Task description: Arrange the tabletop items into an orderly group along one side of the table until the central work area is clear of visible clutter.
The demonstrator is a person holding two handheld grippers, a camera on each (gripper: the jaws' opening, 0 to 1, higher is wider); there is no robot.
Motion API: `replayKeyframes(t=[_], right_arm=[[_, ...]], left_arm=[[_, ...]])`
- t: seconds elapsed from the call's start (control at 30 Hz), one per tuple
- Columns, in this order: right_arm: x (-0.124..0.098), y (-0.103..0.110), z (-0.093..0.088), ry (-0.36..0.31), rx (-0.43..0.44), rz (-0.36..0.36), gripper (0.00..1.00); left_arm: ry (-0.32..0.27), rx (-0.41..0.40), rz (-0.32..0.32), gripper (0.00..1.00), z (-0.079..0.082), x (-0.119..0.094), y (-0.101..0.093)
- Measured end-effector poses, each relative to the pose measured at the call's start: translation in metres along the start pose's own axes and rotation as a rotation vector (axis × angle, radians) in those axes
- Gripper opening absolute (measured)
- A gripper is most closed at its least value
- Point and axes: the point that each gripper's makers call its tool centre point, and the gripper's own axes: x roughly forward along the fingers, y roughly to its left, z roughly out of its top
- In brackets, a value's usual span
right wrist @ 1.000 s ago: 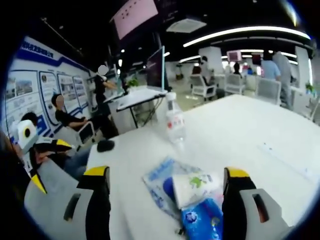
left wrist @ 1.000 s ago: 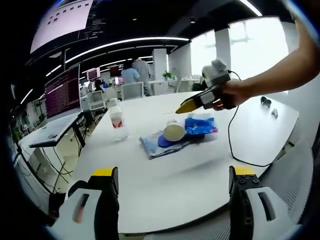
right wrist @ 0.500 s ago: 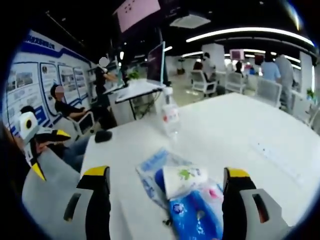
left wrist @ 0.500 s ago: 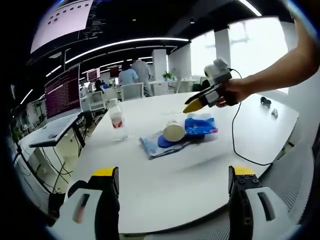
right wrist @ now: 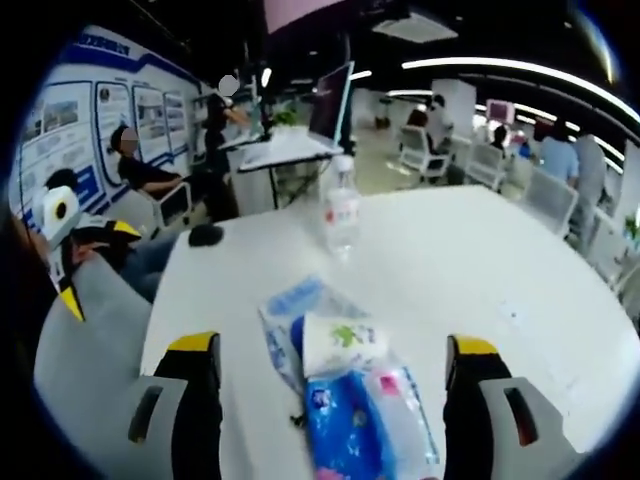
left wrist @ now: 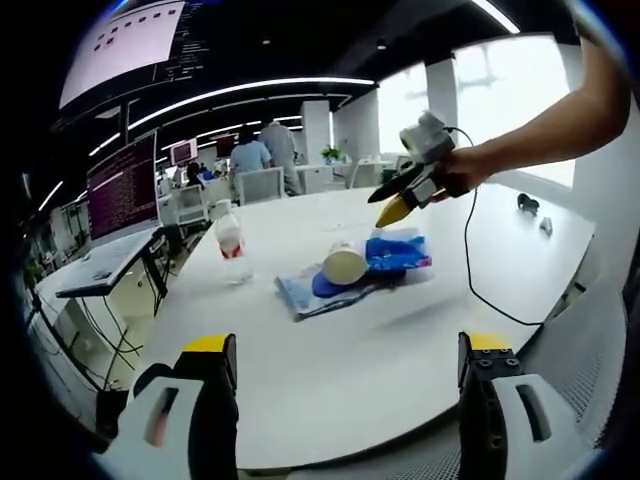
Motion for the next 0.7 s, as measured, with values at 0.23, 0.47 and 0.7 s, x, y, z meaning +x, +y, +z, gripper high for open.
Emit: replayKeyframes(t=[0.23,0.47,0.7], right_arm=[[0.003,-0.016,-0.001,0.056,-0.042,-0.024,0.88],[0.009,-0.018,0.005,0.090,-0.094,-0.006,0.88],[0.015,-0.028,0.001,0.169,-0.162,-0.019,0.87]], left_arm=[[-0.006,-0.002,-0.001,0.91,0.000,0.000,0.000],[-0.010,-0.002,-0.003,0.92,0.001,-0.001,0.000],[-0.008,0.004,-0.006,0.92,0.001,0.000,-0.001]])
